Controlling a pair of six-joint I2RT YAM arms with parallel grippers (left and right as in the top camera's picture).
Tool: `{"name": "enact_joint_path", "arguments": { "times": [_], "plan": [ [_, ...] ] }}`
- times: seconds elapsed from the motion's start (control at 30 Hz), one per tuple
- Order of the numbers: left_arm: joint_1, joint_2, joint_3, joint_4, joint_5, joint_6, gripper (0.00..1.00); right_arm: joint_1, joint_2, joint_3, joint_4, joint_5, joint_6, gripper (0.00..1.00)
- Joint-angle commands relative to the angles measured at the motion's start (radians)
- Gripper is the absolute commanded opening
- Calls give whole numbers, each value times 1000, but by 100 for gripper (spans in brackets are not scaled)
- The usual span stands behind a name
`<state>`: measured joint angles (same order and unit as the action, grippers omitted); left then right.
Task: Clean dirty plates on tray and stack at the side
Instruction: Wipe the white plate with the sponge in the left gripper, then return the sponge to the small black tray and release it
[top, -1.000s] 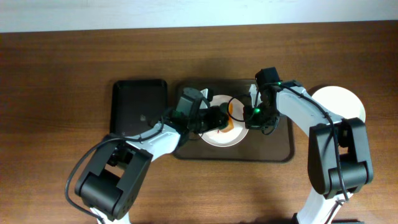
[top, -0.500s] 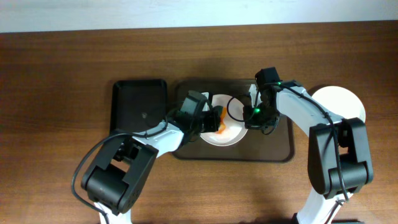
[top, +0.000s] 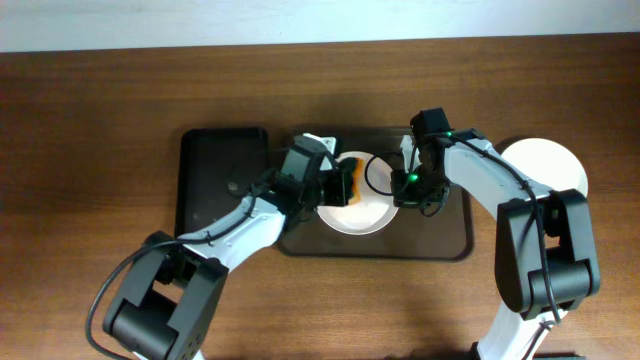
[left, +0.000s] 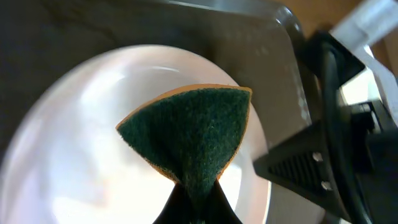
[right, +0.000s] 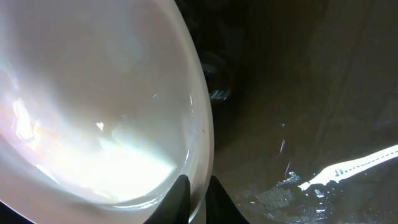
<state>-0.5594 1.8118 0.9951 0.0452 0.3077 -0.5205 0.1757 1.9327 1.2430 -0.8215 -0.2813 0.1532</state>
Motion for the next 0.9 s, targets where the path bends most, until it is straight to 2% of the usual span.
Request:
{"name": "enact_joint_path", "arguments": {
  "times": [0.0, 0.13, 0.23, 0.3, 0.4, 0.73, 0.87],
  "plan": [
    [-31, 42, 10, 3, 13, -17, 0, 3, -22, -6, -4, 5, -6, 12],
    [-37, 90, 10, 2, -6, -15, 0, 3, -22, -6, -3, 5, -6, 12],
    [-35, 104, 10, -32, -114, 6, 0, 3, -22, -6, 1, 5, -6, 11],
    [-27, 101, 10, -44, -148, 77, 0, 3, -22, -6, 5, 5, -6, 11],
    [-4, 92, 10, -57, -148, 93, 0, 3, -22, -6, 7, 5, -6, 11],
    [36, -109, 10, -125, -150, 220, 0, 3, -22, -6, 7, 5, -6, 11],
    [71, -200, 10, -212, -259, 247, 0, 3, -22, -6, 6, 5, -6, 12]
  ]
}}
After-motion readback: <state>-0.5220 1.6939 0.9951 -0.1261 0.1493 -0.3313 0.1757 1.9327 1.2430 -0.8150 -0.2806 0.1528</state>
